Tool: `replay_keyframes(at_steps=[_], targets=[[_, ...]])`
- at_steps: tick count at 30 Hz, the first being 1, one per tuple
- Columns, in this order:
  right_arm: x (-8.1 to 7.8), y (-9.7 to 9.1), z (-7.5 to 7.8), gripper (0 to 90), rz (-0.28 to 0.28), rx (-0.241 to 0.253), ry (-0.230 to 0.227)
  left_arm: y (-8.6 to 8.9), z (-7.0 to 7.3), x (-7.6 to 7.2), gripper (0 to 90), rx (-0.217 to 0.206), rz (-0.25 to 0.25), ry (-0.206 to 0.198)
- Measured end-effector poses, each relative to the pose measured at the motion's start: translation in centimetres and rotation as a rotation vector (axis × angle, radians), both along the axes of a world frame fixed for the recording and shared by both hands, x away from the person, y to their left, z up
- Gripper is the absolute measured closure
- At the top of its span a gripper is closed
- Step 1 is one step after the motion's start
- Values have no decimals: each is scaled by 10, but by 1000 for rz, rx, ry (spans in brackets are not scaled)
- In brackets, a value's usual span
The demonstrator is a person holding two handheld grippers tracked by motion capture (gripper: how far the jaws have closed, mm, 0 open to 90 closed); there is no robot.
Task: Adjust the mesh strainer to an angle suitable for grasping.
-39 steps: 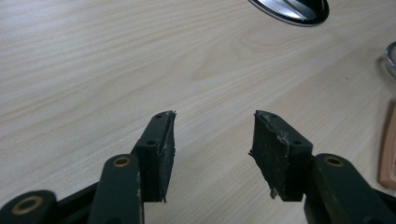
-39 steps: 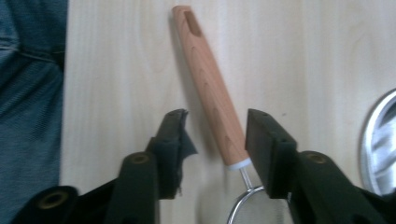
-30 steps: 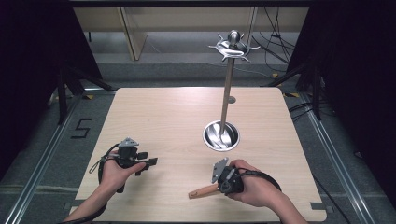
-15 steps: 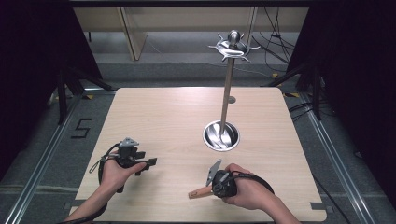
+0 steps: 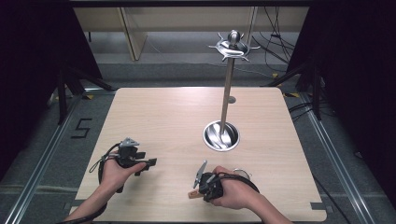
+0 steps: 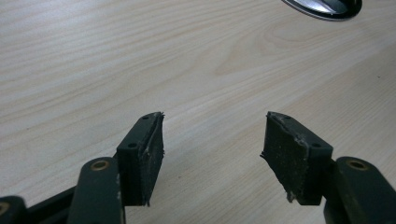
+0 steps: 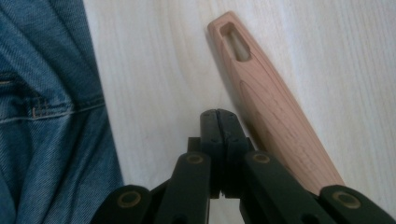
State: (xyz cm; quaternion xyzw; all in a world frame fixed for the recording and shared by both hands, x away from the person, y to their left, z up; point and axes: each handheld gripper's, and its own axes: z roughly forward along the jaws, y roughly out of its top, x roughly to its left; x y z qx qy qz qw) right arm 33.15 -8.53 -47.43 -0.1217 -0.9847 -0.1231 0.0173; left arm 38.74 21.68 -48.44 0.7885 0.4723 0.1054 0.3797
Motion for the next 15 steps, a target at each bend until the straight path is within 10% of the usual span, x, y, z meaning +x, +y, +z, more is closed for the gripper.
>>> replay_keyframes(at_steps=[15], targets=[[28, 15, -6, 900, -124, 26, -17, 2, 0, 1, 374, -2, -16, 7]])
